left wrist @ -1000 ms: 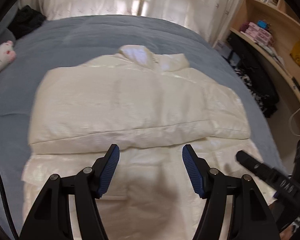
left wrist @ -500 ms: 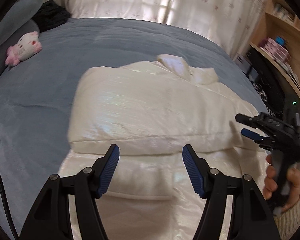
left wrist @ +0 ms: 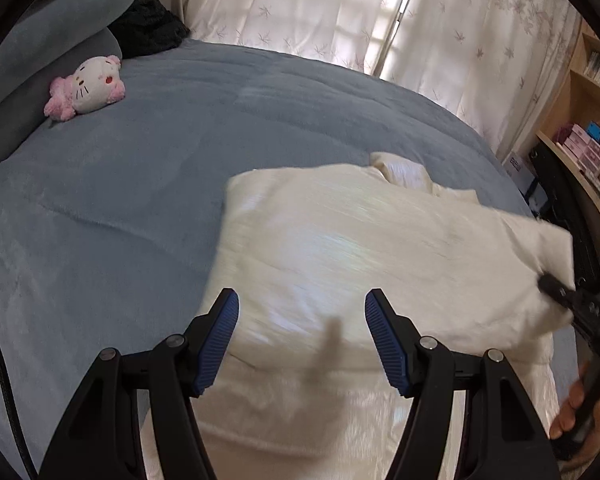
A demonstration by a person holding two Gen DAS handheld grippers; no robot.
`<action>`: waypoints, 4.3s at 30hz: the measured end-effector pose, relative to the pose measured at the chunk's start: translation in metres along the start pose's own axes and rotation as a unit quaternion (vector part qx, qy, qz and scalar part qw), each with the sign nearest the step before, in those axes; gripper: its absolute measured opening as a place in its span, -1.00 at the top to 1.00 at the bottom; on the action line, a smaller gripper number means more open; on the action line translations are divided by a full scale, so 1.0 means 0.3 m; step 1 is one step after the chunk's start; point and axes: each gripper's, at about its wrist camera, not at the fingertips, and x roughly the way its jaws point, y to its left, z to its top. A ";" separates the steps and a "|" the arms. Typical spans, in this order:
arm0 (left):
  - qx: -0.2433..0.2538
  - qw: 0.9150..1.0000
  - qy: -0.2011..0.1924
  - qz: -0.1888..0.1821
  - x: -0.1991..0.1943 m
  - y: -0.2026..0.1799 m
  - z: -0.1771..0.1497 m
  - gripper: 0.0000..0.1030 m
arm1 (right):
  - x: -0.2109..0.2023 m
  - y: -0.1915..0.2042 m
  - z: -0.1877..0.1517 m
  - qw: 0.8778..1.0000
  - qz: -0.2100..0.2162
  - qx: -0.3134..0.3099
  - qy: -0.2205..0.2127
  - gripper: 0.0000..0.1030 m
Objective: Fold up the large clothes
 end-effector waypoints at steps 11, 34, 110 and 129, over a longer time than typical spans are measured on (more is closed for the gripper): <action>0.047 0.994 0.069 0.074 0.255 -0.031 -0.019 -0.25 | 0.065 -0.208 -0.082 0.993 -0.054 0.087 0.063 0.29; 0.152 0.987 0.003 0.047 0.423 -0.294 0.074 -0.29 | 0.341 0.117 -0.068 0.982 -0.115 -0.143 0.038 0.34; 0.136 0.990 0.042 0.017 -0.507 0.334 -0.334 -0.59 | -0.636 -0.235 -0.394 0.998 -0.035 -0.033 0.026 -0.31; 0.033 0.976 0.185 -0.108 -0.283 0.446 -0.573 -0.60 | -0.724 -0.657 -0.675 0.987 -0.073 0.098 0.107 -0.31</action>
